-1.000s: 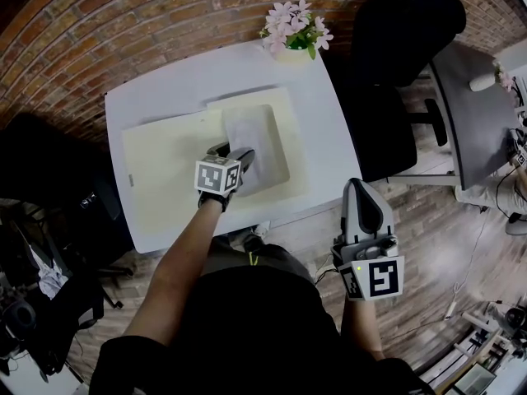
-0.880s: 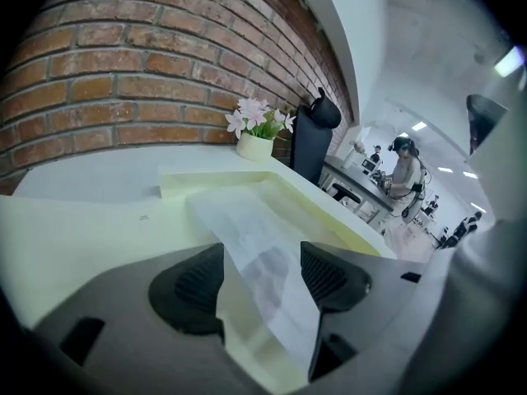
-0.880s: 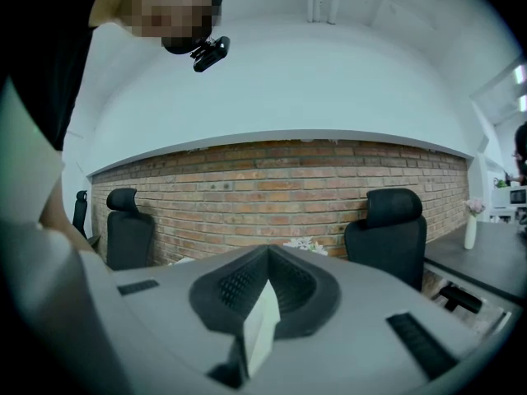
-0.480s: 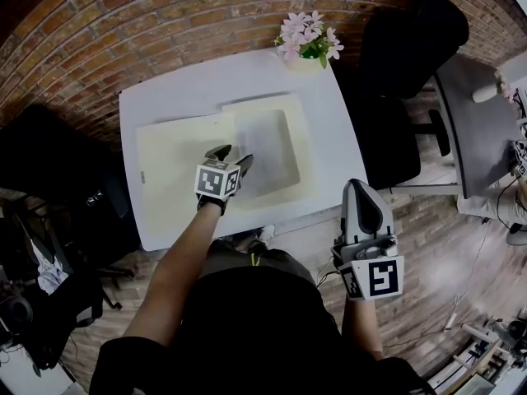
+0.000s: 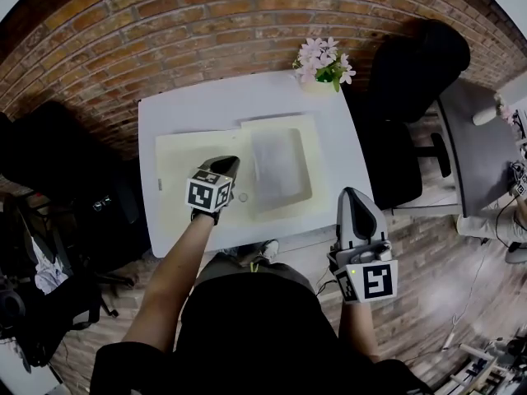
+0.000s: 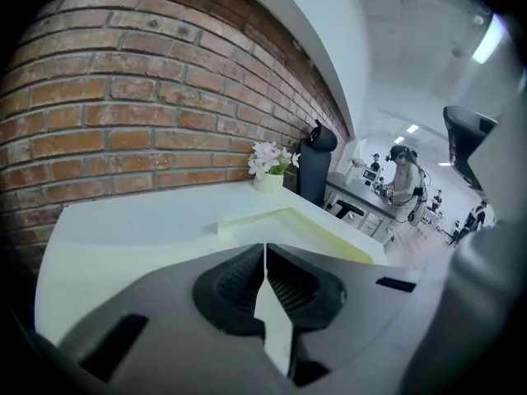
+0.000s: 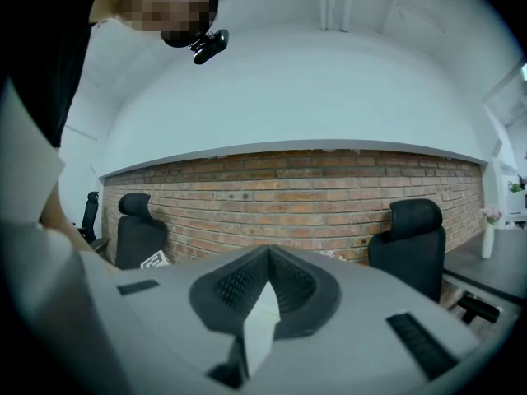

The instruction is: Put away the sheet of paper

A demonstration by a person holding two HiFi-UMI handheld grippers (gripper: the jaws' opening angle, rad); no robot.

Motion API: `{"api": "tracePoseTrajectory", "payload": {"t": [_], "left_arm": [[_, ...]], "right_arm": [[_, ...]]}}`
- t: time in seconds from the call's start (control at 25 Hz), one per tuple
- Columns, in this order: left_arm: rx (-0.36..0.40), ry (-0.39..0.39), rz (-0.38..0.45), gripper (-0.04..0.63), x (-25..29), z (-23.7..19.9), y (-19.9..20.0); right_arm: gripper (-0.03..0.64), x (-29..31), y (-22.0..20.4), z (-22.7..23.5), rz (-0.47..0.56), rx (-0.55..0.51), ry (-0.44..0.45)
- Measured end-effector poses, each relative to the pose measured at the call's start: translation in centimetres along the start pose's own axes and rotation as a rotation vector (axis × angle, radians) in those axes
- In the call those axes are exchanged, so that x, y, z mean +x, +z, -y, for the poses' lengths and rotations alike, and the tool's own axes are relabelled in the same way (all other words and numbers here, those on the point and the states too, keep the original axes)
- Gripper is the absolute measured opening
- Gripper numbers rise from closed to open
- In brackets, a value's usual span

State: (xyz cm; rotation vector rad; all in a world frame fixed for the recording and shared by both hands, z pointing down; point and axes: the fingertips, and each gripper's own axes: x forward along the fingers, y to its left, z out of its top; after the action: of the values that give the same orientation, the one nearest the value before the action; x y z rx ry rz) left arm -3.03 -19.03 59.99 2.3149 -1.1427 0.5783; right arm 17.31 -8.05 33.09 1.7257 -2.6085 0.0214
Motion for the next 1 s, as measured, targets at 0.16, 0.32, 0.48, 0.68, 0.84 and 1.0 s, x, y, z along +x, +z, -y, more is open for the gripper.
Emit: {"api": "tracePoseTrajectory", "payload": {"t": [0.16,0.32,0.48,0.68,0.84,1.0], "left_arm": [[0.043,0.044,0.107,0.026,-3.1,-1.2,3.1],[0.072,0.059,0.235,0.026,-7.2,-1.8,7.5],[0.136,0.076,0.354,0.026,-11.5,-1.5,12.0],[0.202,0.097,0.499,0.026,-16.7,-0.3,16.2],[0.253,0.114,0.596,0.026,-21.4,1.1,18.5],[0.277,0.113,0.648,0.026,-24.8,1.9,19.8]], "right_arm": [[0.014,1.3,0.9,-1.4,0.031,-0.009,0.03],[0.014,2.0,0.8,-1.7,0.015,-0.026,0.022],[0.014,3.0,0.9,-2.1,0.007,-0.032,0.041],[0.014,4.3,1.4,-1.7,0.017,0.027,0.039],[0.014,5.0,2.1,-1.7,0.033,0.052,0.046],[0.014,5.2,2.8,-1.0,0.049,0.083,0.035]]}}
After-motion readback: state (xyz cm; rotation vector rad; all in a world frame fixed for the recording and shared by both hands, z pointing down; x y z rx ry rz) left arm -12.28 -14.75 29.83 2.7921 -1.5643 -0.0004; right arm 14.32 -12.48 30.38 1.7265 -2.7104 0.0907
